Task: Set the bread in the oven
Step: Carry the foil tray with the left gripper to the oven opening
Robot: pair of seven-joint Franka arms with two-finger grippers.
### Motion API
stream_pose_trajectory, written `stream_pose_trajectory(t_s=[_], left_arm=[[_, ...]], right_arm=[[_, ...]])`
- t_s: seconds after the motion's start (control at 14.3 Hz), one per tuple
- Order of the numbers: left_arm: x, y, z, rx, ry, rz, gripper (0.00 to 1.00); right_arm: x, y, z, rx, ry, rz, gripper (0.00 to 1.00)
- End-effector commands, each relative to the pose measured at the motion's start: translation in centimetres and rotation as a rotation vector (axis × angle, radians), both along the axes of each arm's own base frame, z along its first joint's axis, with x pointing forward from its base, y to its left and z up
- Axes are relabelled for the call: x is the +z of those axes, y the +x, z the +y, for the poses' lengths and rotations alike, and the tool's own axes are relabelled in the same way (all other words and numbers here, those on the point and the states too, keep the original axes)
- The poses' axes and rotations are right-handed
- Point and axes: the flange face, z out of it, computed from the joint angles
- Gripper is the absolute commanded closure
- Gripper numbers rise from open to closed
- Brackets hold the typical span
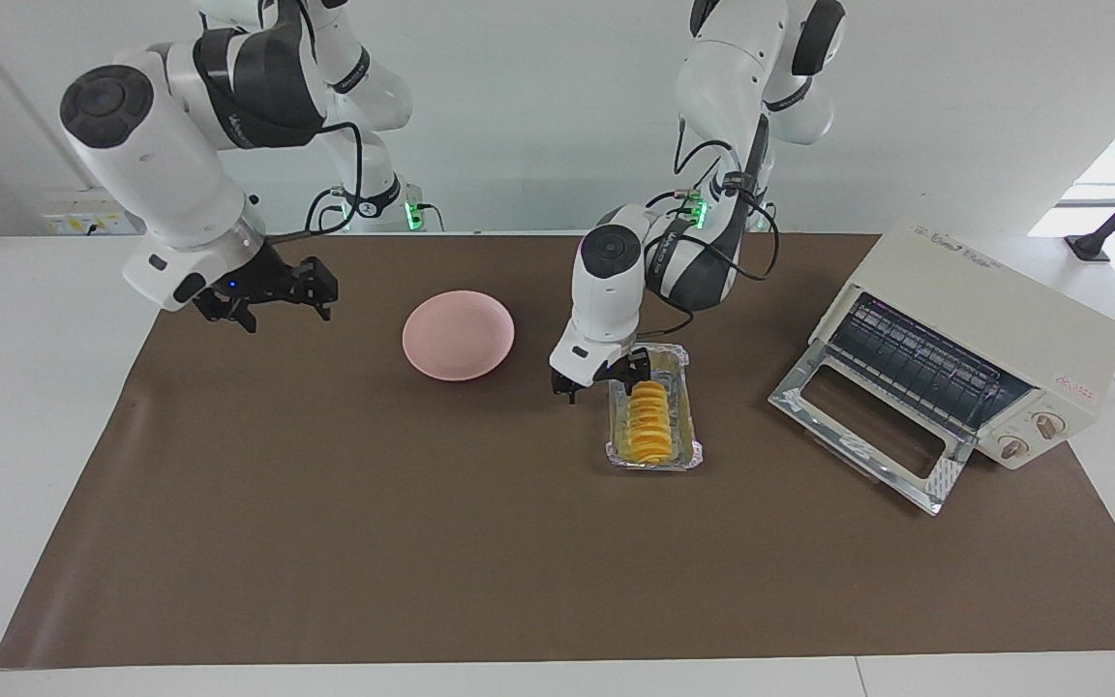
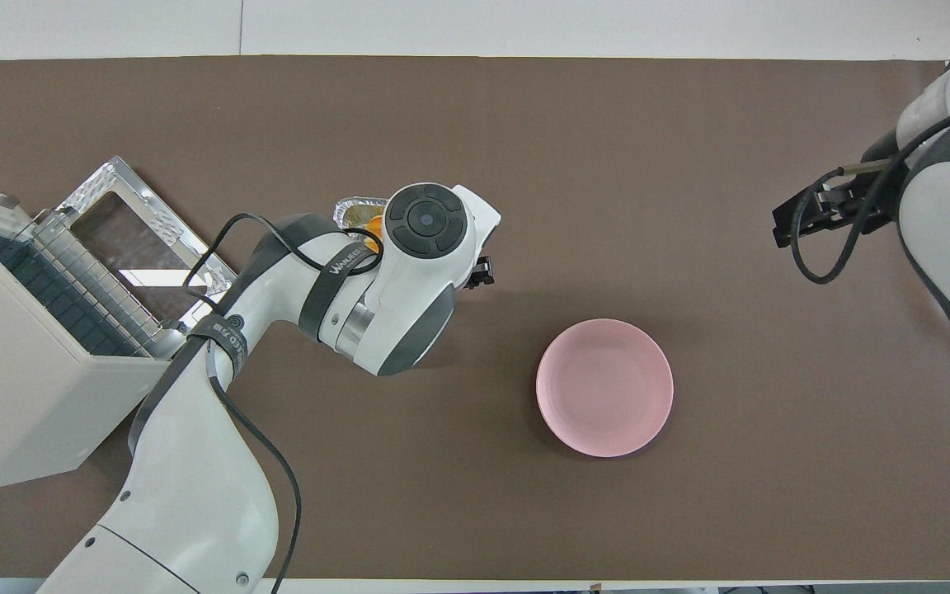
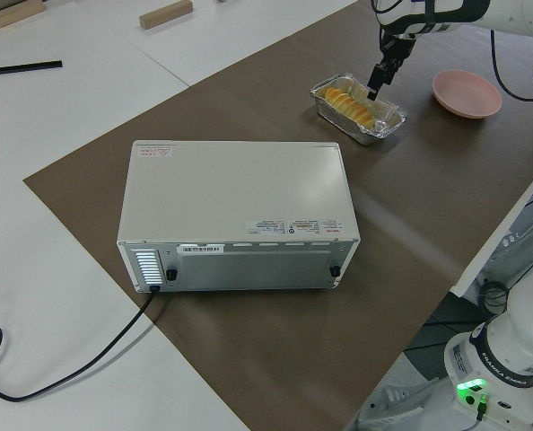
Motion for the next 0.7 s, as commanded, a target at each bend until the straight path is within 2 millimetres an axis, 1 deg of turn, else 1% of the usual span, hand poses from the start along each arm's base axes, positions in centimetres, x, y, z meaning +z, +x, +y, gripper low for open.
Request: stream_pose_trajectory(t_s=[0.0, 0.07, 0.14, 0.21, 0.28, 0.35, 0.42, 0.56, 0.63], left_arm=[[-0.7, -0.9, 1.1, 0.012, 0.023, -0.010, 0.14], [-0.9, -1.0, 1.1, 0.029, 0.027, -0.006, 0.30], [-1.1, -1.2, 1.2, 0.069, 0.030, -0.004, 0.49], [-1.6, -1.4, 1.5, 0.087, 0.038, 0.002, 0.60], [-1.6, -1.6, 1.5, 0.089, 0.044, 0.010, 0.78], [-1.6, -1.6, 1.6, 0.091, 0.049, 0.015, 1.00], [-1.4, -1.0, 2.0, 0.101, 0.044, 0.009, 1.00], [-0.4, -0.1, 2.6, 0.136, 0.049, 0.017, 1.00], [1.0, 0.7, 2.8, 0.163, 0.055, 0.019, 1.00]], right_arm=[[2.1, -4.6, 0.1, 0.016, -0.038, -0.008, 0.00], [2.6, -5.7, 0.2, 0.011, -0.045, -0.014, 0.00], [2.4, -6.5, 0.3, -0.012, -0.053, -0.008, 0.00], [2.1, -6.6, -0.4, -0.056, -0.057, -0.006, 0.00], [2.2, -6.5, -1.3, -0.076, -0.056, -0.012, 0.00], [2.3, -6.4, -1.9, -0.087, -0.052, -0.016, 0.00], [2.4, -5.9, -2.9, -0.095, -0.044, -0.030, 0.00], [2.6, -5.5, -3.4, -0.100, -0.036, -0.055, 0.00], [2.9, -5.3, -3.4, -0.100, -0.037, -0.058, 0.00]])
